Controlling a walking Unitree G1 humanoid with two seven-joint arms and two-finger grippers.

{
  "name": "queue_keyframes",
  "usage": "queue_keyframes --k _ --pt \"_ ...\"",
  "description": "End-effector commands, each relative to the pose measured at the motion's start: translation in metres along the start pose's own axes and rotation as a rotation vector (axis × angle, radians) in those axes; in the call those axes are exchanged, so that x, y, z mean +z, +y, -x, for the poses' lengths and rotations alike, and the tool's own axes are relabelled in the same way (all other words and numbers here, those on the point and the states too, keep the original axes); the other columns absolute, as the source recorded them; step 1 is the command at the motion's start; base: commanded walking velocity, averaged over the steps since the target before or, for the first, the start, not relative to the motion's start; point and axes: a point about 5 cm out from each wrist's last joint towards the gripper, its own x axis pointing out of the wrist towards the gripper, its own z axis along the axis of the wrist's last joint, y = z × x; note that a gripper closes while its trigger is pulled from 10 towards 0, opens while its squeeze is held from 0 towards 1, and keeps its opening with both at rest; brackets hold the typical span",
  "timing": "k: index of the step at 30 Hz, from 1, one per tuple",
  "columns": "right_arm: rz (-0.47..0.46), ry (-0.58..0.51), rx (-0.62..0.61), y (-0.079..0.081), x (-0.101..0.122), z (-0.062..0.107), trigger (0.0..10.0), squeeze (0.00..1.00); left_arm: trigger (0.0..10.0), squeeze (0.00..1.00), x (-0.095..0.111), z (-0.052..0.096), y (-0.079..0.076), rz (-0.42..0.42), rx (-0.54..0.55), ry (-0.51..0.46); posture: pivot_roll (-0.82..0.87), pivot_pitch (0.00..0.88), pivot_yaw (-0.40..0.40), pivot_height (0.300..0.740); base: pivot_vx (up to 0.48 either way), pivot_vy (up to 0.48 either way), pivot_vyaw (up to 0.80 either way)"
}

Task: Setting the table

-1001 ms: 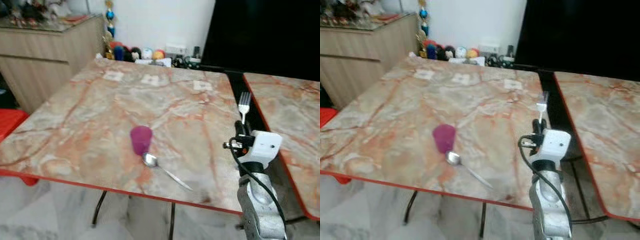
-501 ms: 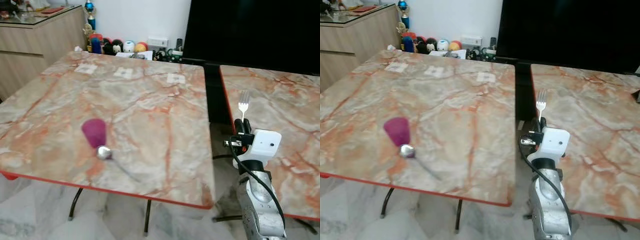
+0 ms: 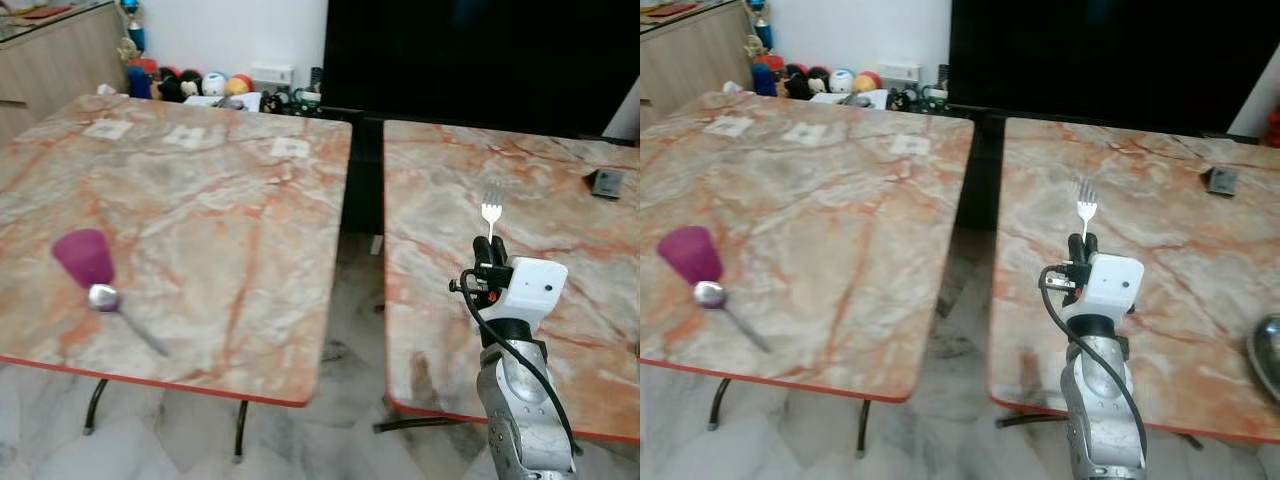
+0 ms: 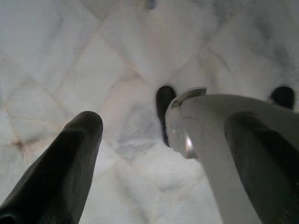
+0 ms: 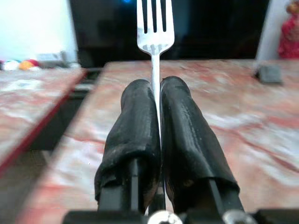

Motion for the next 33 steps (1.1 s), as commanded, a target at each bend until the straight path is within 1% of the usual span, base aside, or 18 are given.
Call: queue_keyframes --k 1,6,21,26,33 --pt "0.002 -0.011 -0.014 -0.003 0.004 -0.001 10.0 0.0 10.0 0.0 -0.013 0.002 -0.004 0.003 -0.016 0.049 -0.01 0.077 -0.029 0.74 0.0 -0.386 0.0" --pt "0.003 -0.011 -0.014 -0.003 0.004 -0.002 10.0 0.0 10.0 0.0 -0.013 0.002 -0.004 0.002 -0.017 0.049 -0.01 0.079 -0.027 0.74 0.0 -0.387 -0.55" --pt "0.007 -0.045 -0.033 -0.006 0.01 -0.004 10.0 0.0 10.0 0.0 -0.012 0.002 -0.003 -0.003 -0.018 0.048 -0.02 0.079 -0.024 0.74 0.0 -0.389 0.0" --pt "0.018 -0.068 -0.061 -0.012 0.015 -0.006 10.0 0.0 10.0 0.0 -0.012 0.002 -0.003 -0.001 -0.017 0.048 -0.02 0.079 -0.026 0.74 0.0 -0.387 0.0" --pt "0.031 -0.064 -0.076 -0.017 0.014 -0.005 10.0 0.0 10.0 0.0 -0.012 0.002 -0.003 -0.001 -0.018 0.048 -0.02 0.079 -0.026 0.74 0.0 -0.31 0.0"
